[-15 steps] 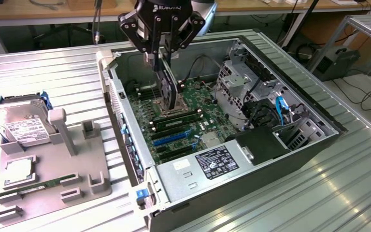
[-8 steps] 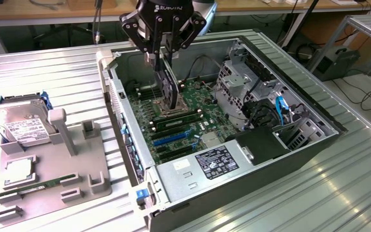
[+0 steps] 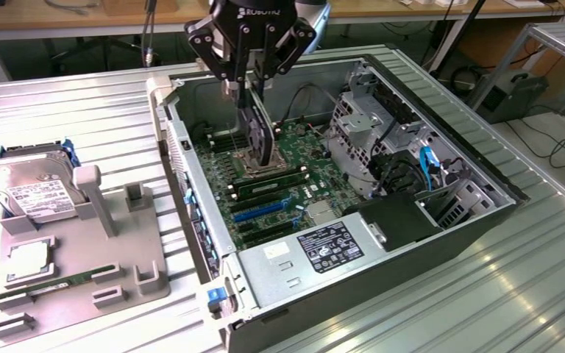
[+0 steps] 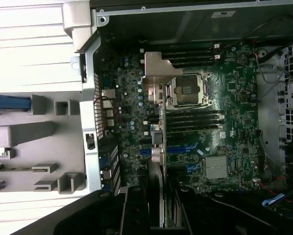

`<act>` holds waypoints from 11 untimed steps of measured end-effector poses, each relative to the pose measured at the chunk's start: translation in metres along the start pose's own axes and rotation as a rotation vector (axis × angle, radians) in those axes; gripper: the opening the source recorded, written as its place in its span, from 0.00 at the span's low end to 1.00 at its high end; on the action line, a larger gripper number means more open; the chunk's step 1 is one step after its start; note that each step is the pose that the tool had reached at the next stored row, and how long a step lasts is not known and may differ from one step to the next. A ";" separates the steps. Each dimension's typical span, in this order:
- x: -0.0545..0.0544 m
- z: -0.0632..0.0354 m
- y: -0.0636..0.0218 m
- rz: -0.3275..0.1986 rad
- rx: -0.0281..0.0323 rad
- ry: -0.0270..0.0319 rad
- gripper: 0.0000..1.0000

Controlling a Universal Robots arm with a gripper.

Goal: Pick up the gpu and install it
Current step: 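Pick up the gpu and move the gpu toward the slot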

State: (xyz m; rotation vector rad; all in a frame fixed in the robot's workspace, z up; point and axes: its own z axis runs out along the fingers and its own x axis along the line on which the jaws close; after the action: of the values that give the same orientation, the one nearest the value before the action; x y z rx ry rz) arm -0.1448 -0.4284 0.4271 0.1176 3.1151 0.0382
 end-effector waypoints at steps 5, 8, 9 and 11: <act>-0.001 0.0002 0.0001 0.000 0.0000 0.0000 0.27; -0.002 0.0004 0.0001 0.000 0.0001 0.0000 0.27; -0.002 0.0004 0.0001 0.000 0.0000 0.0000 0.27; -0.003 0.0006 0.0002 0.000 0.0000 0.0000 0.27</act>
State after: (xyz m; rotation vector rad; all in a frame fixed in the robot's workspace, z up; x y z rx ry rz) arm -0.1421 -0.4284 0.4266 0.1176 3.1151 0.0382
